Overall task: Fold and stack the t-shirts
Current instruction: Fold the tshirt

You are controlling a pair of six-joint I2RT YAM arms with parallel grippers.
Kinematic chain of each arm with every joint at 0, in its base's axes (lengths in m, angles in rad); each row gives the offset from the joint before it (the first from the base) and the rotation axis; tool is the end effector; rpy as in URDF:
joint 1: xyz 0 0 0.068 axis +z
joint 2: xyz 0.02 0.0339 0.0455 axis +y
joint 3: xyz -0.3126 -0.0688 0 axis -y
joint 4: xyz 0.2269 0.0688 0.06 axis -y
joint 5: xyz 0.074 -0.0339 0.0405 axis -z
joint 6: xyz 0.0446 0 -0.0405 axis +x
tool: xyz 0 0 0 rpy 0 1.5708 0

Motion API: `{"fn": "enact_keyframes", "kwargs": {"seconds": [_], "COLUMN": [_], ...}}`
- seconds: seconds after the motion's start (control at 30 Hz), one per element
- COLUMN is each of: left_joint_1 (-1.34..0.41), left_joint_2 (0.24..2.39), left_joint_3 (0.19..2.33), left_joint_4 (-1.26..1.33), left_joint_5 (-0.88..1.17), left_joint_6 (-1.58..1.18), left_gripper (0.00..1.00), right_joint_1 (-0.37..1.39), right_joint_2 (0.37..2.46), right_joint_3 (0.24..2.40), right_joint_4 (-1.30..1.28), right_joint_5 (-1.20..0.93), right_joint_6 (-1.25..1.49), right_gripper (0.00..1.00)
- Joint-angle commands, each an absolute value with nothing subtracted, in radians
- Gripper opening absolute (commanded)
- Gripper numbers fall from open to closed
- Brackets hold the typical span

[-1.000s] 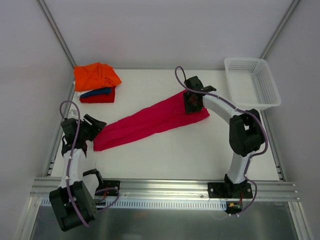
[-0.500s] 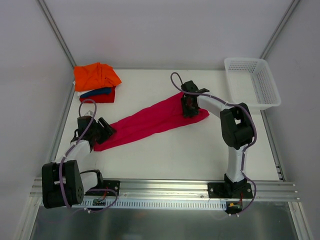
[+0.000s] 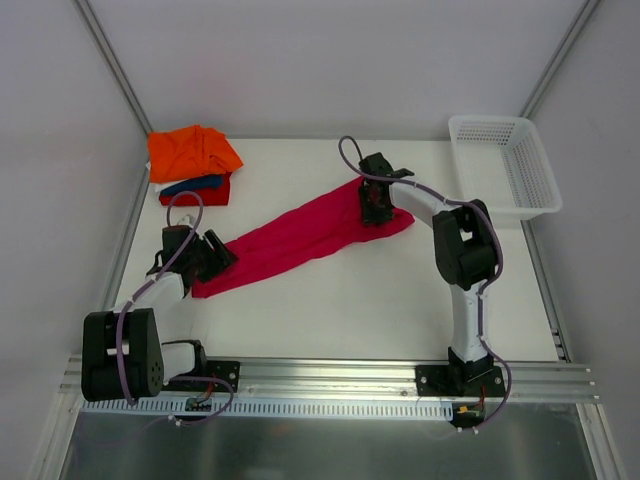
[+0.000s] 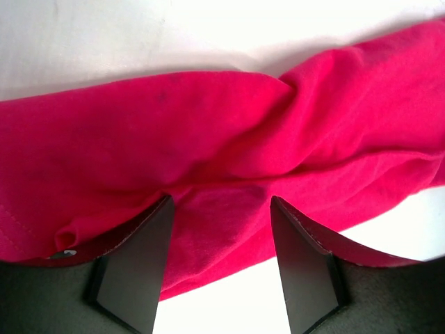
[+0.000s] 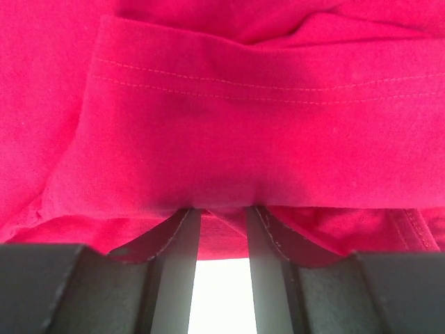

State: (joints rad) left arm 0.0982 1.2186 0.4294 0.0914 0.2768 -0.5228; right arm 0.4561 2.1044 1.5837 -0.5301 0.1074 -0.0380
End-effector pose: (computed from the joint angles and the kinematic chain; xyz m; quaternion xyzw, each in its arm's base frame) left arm 0.2044 0.0079 0.2130 -0.2187 0.8725 -0.2104 0.3830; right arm 0.4191 0.2003 0.2191 -0.2226 0.9391 0.0025 0.2619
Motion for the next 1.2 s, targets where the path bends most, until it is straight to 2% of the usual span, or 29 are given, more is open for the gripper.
{"fn": "enact_keyframes", "kwargs": {"seconds": [0.0, 0.37, 0.63, 0.93, 1.17], "left_joint_1": [0.069, -0.132, -0.265, -0.524, -0.69], "left_joint_2": [1.184, 1.077, 1.095, 1.199, 1.4], "left_joint_3": [0.425, 0.38, 0.397, 0.474, 0.577], "left_joint_4": [0.041, 0.006, 0.006, 0.006, 0.017], "left_joint_5": [0.284, 0.227, 0.183, 0.095, 0.072], "left_joint_6": [-0.509, -0.609, -0.658, -0.724, -0.747], "left_gripper": [0.58, 0.57, 0.56, 0.57, 0.57], "right_joint_1": [0.445, 0.407, 0.387, 0.387, 0.387], "right_joint_2": [2.157, 2.31, 2.399, 2.46, 2.52], "right_joint_3": [1.641, 1.937, 2.103, 2.218, 2.29], "right_joint_4": [-0.544, -0.664, -0.698, -0.661, -0.666], "right_joint_5": [0.072, 0.057, 0.043, -0.055, -0.158], "right_joint_6": [-0.04, -0.107, -0.118, -0.065, -0.025], "right_gripper": [0.36, 0.36, 0.36, 0.37, 0.38]}}
